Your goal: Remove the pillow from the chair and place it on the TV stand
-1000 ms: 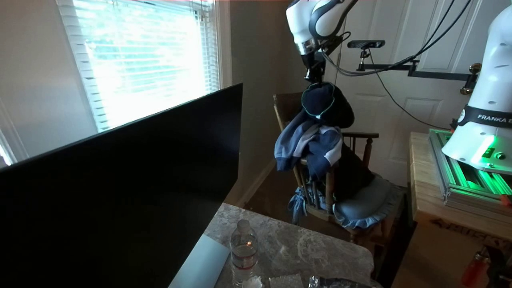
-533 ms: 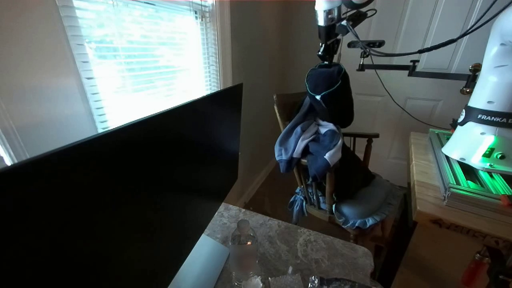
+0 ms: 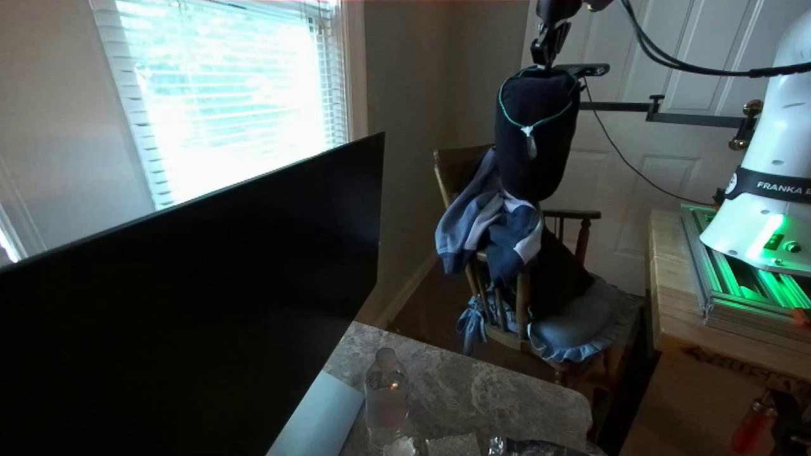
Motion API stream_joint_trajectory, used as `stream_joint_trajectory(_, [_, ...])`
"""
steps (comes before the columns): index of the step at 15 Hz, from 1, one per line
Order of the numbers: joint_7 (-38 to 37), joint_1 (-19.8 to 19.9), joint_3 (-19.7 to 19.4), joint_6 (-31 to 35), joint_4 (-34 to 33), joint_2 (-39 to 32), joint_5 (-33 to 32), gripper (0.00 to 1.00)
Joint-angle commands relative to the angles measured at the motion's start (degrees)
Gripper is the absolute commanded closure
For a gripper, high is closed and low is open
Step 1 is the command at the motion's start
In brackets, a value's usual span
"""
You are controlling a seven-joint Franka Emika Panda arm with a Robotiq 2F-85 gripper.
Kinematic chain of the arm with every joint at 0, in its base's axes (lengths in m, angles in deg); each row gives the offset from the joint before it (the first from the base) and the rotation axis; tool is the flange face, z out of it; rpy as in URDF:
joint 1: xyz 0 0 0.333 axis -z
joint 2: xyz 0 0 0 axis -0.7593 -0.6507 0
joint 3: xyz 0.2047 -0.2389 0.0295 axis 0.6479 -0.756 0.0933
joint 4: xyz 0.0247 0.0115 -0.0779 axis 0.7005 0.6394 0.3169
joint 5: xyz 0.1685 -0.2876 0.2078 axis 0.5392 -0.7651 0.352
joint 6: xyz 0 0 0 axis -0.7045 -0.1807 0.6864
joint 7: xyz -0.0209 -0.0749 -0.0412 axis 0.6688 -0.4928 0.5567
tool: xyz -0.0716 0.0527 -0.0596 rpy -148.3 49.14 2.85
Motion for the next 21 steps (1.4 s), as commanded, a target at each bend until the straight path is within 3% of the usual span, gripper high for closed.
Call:
stream_joint_trajectory(1, [3.33,-3.35,5.34,-4.42,3.66,10.18,8.51,0.98])
stream_joint_trajectory(2, [1.59,0.33,5.42,-2.04,1.81,4.77,5.8,0.92])
stream_joint_trajectory(4, [1.86,-1.4,7.28,-3.46,2.73,7.76,8.19,0.92])
stream_joint_trajectory(10, [2.46,-1.5,7.12,-3.48,3.33,8.58,8.39,0.92])
stream_joint_trajectory(11, [2.47,-1.5,7.12,-3.48,3.33,8.58,8.39,0.98])
stream_joint_trajectory(21, [1.26,-10.21,16.14,-3.39,0.05,6.48,22.25,0.98])
